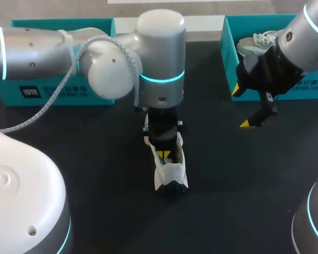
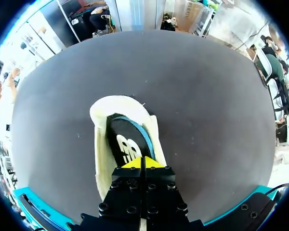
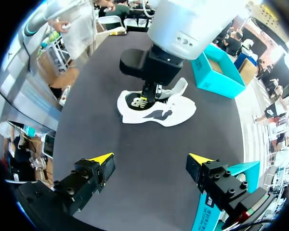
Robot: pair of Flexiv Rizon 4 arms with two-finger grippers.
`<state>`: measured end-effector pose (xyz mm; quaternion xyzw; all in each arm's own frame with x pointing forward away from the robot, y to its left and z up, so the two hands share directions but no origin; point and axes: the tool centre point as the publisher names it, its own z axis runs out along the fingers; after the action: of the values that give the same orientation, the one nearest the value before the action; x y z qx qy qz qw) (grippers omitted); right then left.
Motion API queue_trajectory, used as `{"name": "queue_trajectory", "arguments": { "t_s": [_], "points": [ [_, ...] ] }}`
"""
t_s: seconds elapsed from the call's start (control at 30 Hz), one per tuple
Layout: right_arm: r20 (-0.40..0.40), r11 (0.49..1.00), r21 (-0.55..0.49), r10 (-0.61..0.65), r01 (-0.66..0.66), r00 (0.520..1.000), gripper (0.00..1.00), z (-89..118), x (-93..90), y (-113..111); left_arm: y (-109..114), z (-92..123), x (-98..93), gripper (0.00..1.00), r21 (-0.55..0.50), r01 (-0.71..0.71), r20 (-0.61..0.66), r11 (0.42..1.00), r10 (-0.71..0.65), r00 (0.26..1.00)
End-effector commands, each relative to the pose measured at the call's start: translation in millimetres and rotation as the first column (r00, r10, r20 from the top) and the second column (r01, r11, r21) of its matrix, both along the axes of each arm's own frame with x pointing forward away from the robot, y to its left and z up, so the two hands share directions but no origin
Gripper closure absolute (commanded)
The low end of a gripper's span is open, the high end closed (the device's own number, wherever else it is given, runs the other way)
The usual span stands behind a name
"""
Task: Take the shoe out of the shoebox, open the shoe tongue, remove and reinsert the insole, then place the shoe into the shoebox
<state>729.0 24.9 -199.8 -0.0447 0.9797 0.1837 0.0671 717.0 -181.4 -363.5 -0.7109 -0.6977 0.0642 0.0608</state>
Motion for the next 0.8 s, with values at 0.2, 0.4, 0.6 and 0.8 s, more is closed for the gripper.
{"name": "queue_trajectory", "arguments": {
  "t_s": [0.2, 0.4, 0.6, 0.8],
  "points": [
    [0.0, 1.0, -0.002, 0.0, 0.0, 1.0, 0.0, -1, 0.4, 1, -10, -13, 2.1, 1.0, -0.028, -0.083, 0.046, 0.996, 0.085, 0.995],
    [0.0, 1.0, -0.002, 0.0, 0.0, 1.0, 0.0, -1, 0.4, 1, -8, 3, 0.7, 1.0, -0.038, -0.074, 0.064, 0.997, 0.076, 0.995],
    [0.0, 1.0, -0.002, 0.0, 0.0, 1.0, 0.0, -1, 0.4, 1, -6, 7, -4.2, 1.0, 0.008, -0.025, 0.082, 1.0, 0.024, 0.996],
    [0.0, 1.0, -0.002, 0.0, 0.0, 1.0, 0.0, -1, 0.4, 1, -6, -3, -7.7, 1.0, 0.019, -0.019, 0.072, 1.0, 0.018, 0.997]
  ]
}}
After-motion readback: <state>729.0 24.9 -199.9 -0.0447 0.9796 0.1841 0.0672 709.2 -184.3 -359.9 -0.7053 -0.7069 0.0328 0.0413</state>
